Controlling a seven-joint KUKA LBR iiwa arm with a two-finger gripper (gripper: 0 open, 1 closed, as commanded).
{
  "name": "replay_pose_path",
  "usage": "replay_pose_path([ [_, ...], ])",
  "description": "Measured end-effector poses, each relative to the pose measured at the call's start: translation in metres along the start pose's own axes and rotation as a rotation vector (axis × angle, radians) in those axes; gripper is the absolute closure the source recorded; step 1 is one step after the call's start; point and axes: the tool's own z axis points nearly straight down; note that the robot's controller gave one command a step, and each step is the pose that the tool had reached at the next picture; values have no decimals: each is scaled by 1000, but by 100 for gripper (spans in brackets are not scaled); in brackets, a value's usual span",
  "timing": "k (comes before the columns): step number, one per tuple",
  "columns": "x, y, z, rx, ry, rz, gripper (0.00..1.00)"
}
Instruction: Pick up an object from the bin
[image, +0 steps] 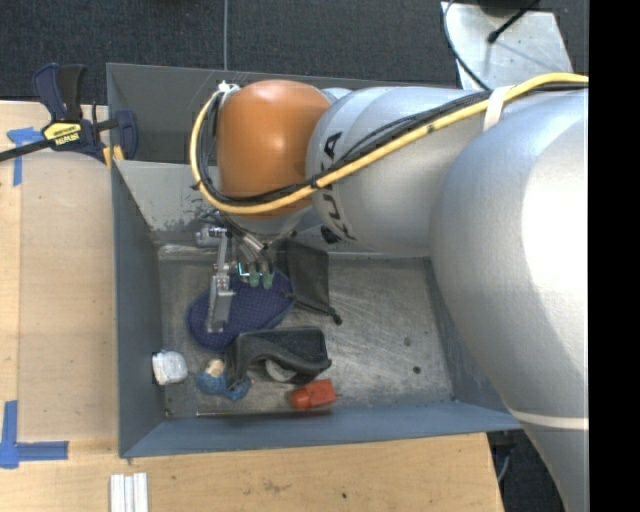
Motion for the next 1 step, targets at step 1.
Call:
replay_pose_path([
  [1,-17,-68,70,-5,-13,-237,0],
])
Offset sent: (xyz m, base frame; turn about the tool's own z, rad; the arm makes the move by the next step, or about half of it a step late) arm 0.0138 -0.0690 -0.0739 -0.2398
